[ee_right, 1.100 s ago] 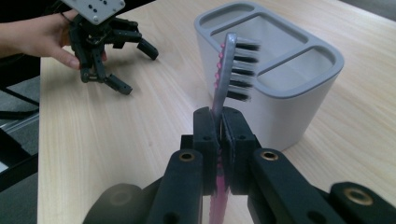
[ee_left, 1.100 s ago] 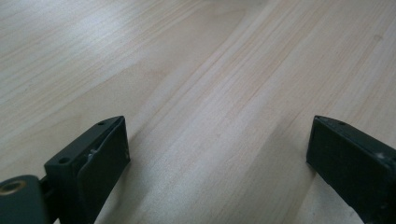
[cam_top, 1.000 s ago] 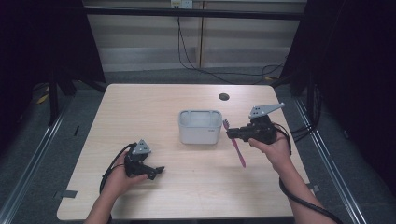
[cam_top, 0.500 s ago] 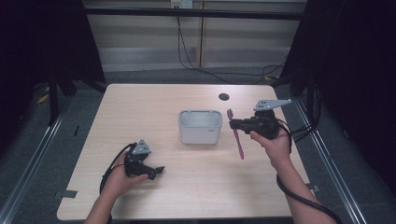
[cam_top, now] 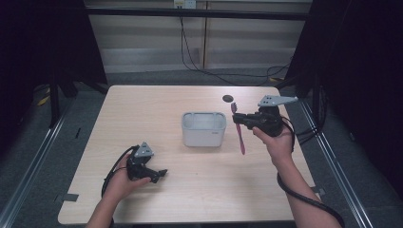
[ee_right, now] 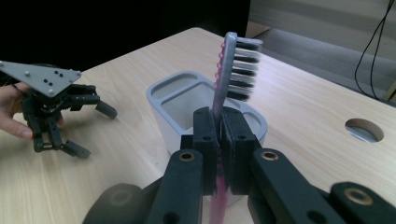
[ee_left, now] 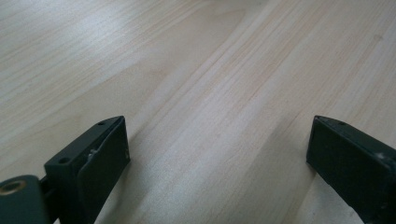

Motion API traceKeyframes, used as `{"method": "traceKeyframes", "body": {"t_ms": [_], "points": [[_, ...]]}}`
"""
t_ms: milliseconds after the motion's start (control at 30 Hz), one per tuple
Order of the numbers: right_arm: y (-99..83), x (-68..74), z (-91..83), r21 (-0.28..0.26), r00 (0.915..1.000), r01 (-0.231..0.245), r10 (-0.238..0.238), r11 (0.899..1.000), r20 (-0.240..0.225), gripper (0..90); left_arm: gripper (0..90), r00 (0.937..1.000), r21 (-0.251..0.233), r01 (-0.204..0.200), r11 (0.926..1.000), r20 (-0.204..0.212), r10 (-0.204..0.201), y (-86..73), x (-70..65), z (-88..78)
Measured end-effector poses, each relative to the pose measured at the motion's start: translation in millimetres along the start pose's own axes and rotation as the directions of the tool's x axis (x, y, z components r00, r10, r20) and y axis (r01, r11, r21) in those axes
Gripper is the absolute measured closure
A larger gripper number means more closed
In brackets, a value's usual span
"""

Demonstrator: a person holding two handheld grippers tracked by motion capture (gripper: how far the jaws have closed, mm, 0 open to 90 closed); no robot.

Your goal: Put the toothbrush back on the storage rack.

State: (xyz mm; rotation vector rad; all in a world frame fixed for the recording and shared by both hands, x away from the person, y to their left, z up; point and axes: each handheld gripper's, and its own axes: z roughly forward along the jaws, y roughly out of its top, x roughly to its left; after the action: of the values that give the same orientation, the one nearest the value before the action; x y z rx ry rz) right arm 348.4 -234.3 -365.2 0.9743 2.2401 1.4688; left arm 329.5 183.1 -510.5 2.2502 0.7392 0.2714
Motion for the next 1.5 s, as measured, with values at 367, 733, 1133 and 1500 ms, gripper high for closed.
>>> {"method": "traceKeyframes", "body": {"t_ms": [367,733,1133,1500], "points": [[11.2,-1.1,0.8,-0.045,0.9996,-0.013,0.014,0.999,0.024,85.5,5.4,1.0,-0.001,-0.001,1.0,-0.001,0.001,0.1,0.1,0.0],[24.3,-1.9,0.6,-0.089,0.9989,-0.018,0.021,0.996,0.042,85.6,5.4,1.0,0.0,0.0,1.0,0.001,0.0,0.0,0.0,0.0],[32.2,-2.5,3.0,-0.126,0.9976,-0.014,0.023,0.992,0.065,85.6,5.4,1.0,0.0,0.0,1.0,0.0,0.0,0.0,-0.1,0.0],[42.7,-4.2,1.9,-0.165,0.9964,-0.026,0.039,0.986,0.075,85.6,5.4,1.0,-0.001,0.001,1.0,0.0,-0.001,0.0,-0.1,0.0]]}}
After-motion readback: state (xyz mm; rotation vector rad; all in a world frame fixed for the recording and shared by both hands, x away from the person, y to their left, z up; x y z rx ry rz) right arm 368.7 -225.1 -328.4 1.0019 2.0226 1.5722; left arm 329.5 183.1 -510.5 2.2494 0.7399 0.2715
